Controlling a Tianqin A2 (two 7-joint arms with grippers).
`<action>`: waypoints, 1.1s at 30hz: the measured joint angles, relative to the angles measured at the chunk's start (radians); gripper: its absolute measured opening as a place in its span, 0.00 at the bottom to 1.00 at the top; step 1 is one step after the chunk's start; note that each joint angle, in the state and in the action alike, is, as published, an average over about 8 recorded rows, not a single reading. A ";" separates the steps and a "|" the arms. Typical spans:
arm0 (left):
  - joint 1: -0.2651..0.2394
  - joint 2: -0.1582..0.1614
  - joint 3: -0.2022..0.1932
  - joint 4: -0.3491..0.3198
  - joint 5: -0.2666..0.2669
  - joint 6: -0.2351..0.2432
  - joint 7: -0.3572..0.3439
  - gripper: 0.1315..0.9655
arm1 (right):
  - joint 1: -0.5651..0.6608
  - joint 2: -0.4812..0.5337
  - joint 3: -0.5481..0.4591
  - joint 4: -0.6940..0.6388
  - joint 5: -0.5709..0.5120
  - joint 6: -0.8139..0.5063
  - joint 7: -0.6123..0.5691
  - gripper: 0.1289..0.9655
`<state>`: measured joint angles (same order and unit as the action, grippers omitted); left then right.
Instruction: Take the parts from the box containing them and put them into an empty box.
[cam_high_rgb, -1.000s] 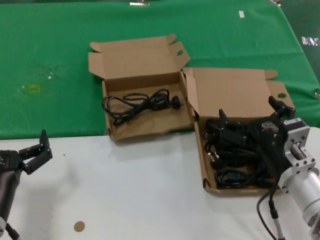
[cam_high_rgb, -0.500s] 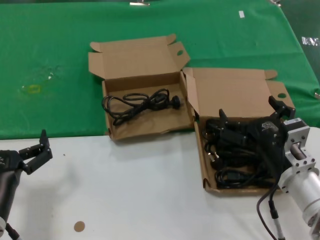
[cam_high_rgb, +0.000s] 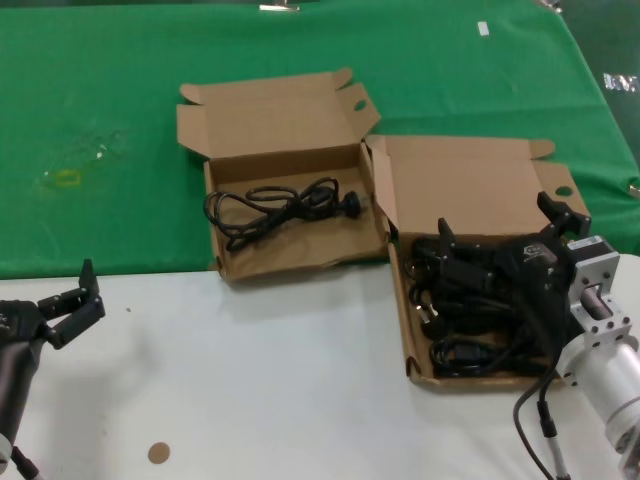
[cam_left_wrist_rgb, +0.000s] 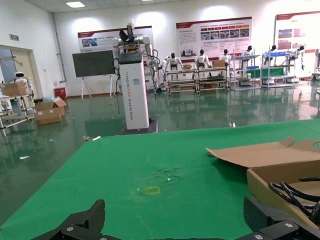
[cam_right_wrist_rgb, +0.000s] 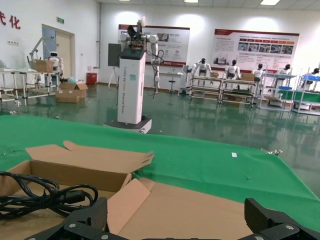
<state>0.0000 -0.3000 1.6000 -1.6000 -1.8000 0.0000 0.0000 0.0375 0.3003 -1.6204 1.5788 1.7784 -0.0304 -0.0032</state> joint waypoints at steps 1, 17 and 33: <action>0.000 0.000 0.000 0.000 0.000 0.000 0.000 1.00 | 0.000 0.000 0.000 0.000 0.000 0.000 0.000 1.00; 0.000 0.000 0.000 0.000 0.000 0.000 0.000 1.00 | 0.000 0.000 0.000 0.000 0.000 0.000 0.000 1.00; 0.000 0.000 0.000 0.000 0.000 0.000 0.000 1.00 | 0.000 0.000 0.000 0.000 0.000 0.000 0.000 1.00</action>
<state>0.0000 -0.3000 1.6000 -1.6000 -1.8000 0.0000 0.0000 0.0375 0.3003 -1.6204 1.5788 1.7784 -0.0304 -0.0032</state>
